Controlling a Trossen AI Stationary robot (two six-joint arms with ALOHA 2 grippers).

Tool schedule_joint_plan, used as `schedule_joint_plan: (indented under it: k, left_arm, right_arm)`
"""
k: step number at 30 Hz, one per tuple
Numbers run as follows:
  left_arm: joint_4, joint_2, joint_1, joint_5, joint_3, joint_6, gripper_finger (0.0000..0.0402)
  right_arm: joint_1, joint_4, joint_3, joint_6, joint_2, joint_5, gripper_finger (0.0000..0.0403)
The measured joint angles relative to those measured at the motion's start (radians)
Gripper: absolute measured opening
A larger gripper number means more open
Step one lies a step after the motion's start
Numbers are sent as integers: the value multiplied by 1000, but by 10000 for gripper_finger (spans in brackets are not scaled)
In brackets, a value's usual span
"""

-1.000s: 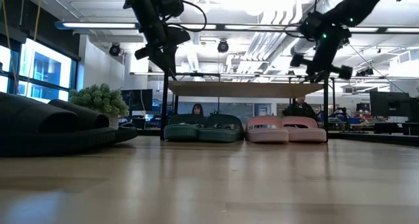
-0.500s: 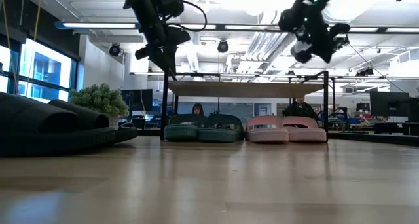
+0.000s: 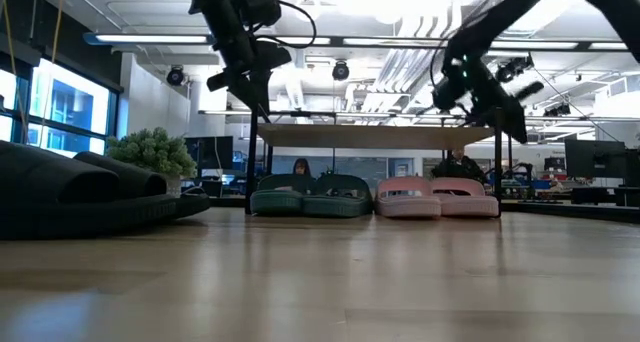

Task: Pick and place slides into the shelf
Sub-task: Adjust the slides under the shelf

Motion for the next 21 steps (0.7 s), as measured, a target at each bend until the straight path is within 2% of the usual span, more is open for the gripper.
schedule_joint_plan:
  k: [4, 9, 16, 21]
  left_arm:
    - [0, 0, 0, 0, 0, 3, 67]
    - [-1, 0, 0, -4, 0, 4, 67]
    - [-1, -1, 0, -9, 0, 4, 67]
    - [3, 0, 0, -19, 0, 4, 67]
  right_arm:
    - [0, 10, -13, -6, 17, 19, 0]
    - [-10, 22, 31, -9, 16, -76, 0]
    - [-25, 73, 33, -13, 15, -136, 0]
    - [-29, 96, 50, 58, -4, -69, 0]
